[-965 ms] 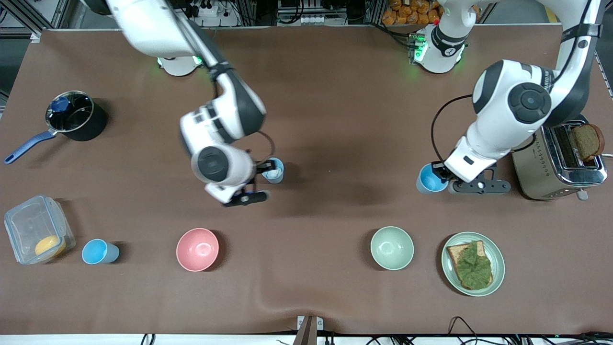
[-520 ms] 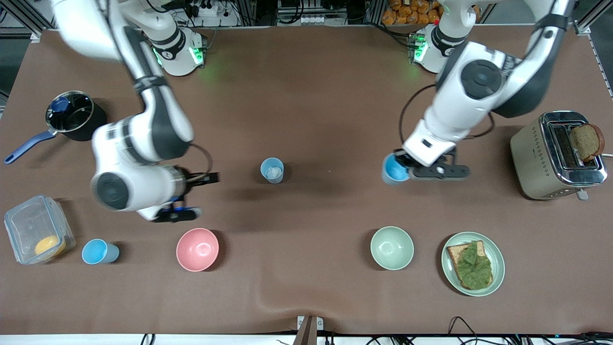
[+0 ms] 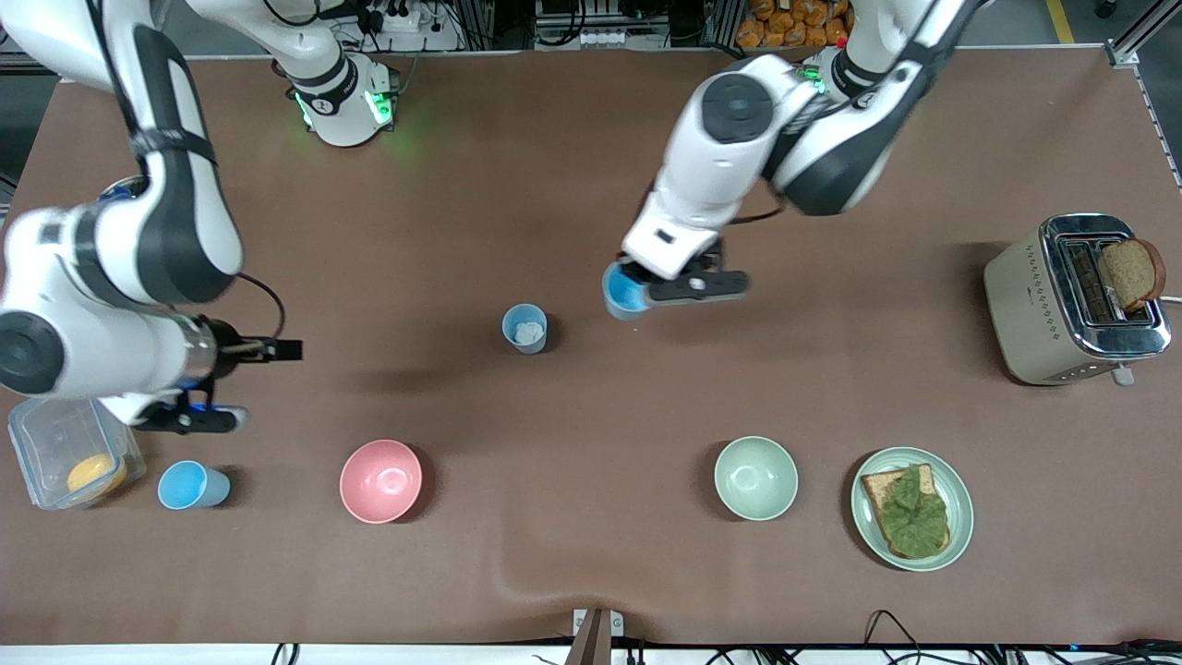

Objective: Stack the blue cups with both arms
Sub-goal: 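Move the left gripper's cup over the placed cup while the right gripper retracts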

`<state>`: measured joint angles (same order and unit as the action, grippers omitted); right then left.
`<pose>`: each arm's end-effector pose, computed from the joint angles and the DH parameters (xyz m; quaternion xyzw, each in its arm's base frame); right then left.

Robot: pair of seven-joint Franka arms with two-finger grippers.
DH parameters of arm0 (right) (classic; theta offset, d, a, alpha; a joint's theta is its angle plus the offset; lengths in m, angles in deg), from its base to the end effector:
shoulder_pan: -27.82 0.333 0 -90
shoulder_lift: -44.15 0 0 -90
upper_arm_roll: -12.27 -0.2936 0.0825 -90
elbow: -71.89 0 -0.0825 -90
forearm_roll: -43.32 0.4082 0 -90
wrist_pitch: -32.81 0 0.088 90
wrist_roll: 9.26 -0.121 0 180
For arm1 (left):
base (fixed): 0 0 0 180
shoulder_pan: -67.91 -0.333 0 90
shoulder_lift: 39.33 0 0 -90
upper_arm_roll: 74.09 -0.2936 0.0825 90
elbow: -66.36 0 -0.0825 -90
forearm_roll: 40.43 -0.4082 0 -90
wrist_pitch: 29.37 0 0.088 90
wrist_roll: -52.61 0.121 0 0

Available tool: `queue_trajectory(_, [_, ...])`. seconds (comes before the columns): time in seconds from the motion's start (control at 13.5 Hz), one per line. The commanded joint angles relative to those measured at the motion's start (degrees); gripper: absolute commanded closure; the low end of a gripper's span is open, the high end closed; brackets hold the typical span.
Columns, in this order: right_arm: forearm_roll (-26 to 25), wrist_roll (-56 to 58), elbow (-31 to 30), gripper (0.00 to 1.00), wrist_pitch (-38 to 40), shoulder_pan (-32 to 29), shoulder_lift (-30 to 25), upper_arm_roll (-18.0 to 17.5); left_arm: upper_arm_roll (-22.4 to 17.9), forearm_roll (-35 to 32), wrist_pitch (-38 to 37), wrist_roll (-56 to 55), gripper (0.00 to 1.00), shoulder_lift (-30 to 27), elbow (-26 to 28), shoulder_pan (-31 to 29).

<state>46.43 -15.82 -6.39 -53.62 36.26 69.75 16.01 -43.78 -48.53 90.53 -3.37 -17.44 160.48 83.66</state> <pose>0.6616 0.0675 0.4030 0.9883 -0.0174 -0.1517 0.0023 0.5029 -0.4632 0.3860 0.9948 0.0763 0.0149 0.0665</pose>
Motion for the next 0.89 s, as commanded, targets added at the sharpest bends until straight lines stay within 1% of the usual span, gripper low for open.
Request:
queue_trajectory(0.0, [-1.4, -0.5, -2.2, 0.0, 0.7, 0.9, -5.6, -1.0, -0.9, -5.6, -1.4, -8.2, 1.0, 6.6, -7.0, 4.8])
queue_trajectory(0.15, [-1.4, -0.3, -4.8, 0.0, -1.3, 2.3, -10.8, -1.0, -1.3, -8.7, -1.1, -13.8, 1.0, 11.0, -11.8, 8.9])
queue_trajectory(0.22, [-1.4, -0.3, -5.7, 0.0, -1.4, 2.1, -13.4, -1.0, -2.3, -9.9, -0.8, -16.8, 1.0, 12.9, -13.8, 11.1])
queue_trajectory(0.3, [-1.7, -0.4, -7.7, 0.0, -1.5, 2.1, -16.2, -1.0, -4.1, -10.0, -0.6, -19.1, 1.0, 14.3, -15.4, 13.7])
queue_trajectory(0.37, [-2.4, -0.9, -8.5, 0.0, -1.5, 1.3, -18.5, -1.0, -6.6, -10.1, -0.1, -20.5, 1.0, 15.5, -16.8, 16.9])
queue_trajectory(0.45, [-3.6, -0.8, -8.8, 0.0, -1.5, 0.2, -20.8, -0.9, -10.3, -10.0, 0.8, -21.4, 1.0, 16.2, -17.5, 20.6])
queue_trajectory(0.59, [-3.9, -1.1, -9.3, 0.0, -1.3, -2.9, -23.7, -1.0, -16.5, -9.9, 5.1, -25.3, 1.0, 18.3, -18.7, 26.7])
queue_trajectory(0.67, [-3.9, -0.5, -10.6, 0.0, -1.2, -3.9, -25.3, -1.0, -17.8, -9.8, 6.6, -26.4, 1.0, 19.0, -18.8, 27.9])
queue_trajectory(0.74, [-3.6, -0.4, -11.4, 0.0, -1.5, -5.5, -26.8, -1.0, -17.9, -9.8, 7.2, -26.6, 1.0, 19.2, -18.8, 28.1])
queue_trajectory(0.82, [-3.5, -0.6, -11.3, 0.0, -1.1, -5.6, -27.2, -1.0, -17.9, -9.8, 7.2, -26.8, 1.0, 19.8, -18.8, 28.2])
